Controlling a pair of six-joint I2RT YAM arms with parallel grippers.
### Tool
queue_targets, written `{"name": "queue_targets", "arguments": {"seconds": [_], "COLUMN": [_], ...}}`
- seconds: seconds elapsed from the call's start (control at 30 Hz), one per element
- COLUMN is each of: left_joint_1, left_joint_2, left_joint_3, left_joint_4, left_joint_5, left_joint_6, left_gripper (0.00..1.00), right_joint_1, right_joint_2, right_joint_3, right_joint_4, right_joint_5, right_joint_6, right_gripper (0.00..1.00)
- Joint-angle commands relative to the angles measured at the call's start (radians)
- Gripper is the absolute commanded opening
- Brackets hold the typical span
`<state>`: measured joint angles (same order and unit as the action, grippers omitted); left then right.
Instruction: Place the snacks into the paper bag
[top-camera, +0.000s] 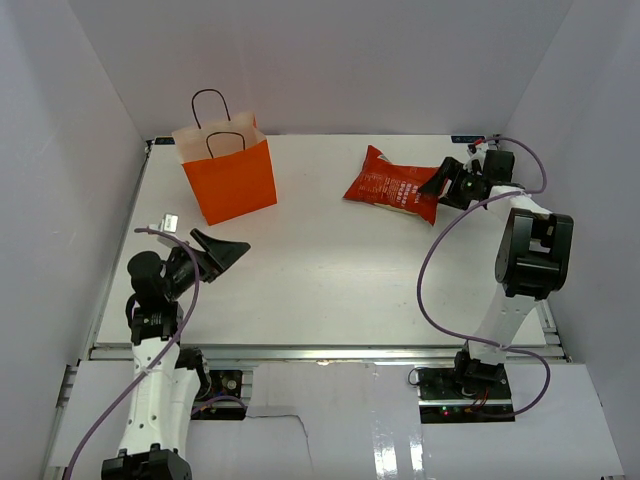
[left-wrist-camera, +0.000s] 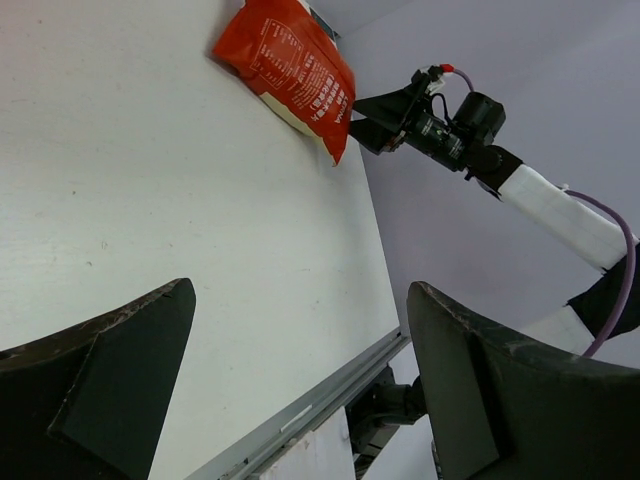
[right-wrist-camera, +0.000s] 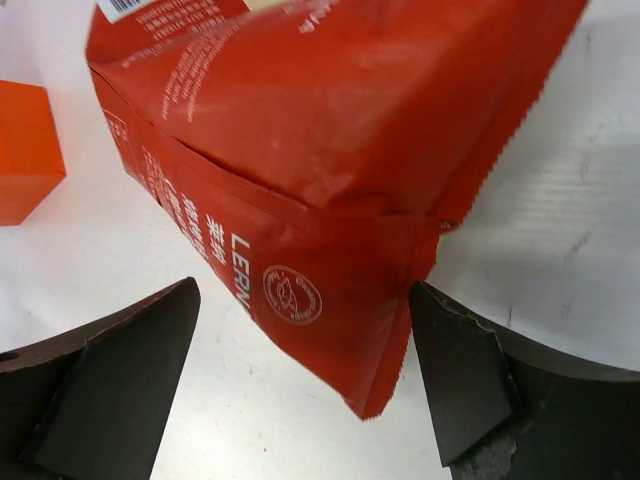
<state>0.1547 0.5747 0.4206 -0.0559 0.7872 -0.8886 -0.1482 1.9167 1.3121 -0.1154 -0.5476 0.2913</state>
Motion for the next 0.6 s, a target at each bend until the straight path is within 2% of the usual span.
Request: {"name": "queue_targets", "arguments": {"seconds": [0.0, 0.23, 0.4, 0.5, 0.57], "left_joint_1": [0.0, -0.006, -0.064, -0.183, -0.3], "left_joint_2": [-0.018, 0.025, 0.056, 0.102, 0.172], "left_joint_3": [-0.002, 0.033, 0.021, 0.027, 0.041], "left_joint_4": [0.048, 0.09, 0.157, 0.186, 0.191], "left_joint_5": [0.029, 0.038, 0.003, -0.087, -0.144], "left_joint_6": [-0.033, -0.033, -0.065, -0.078, -0.062], "left_gripper": [0.97, 0.97, 0.97, 0.97, 0.97], "right_joint_1": [-0.01, -0.021, -0.022, -0.024, -0.022], "right_joint_2": [0.04, 0.099, 0.097, 0.107, 0.123], "right_joint_3": [-0.001, -0.022, -0.059, -0.06, -0.051], "right_joint_4": [0.145, 0.158, 0.193, 0.239, 0.246], "right_joint_5": [-0.097, -0.127, -0.143, -0.192, -0.199], "right_joint_6": [0.017, -0.001, -0.035, -0.034, -0.024], "right_gripper": [0.91, 0.95, 0.97, 1.0, 0.92]}}
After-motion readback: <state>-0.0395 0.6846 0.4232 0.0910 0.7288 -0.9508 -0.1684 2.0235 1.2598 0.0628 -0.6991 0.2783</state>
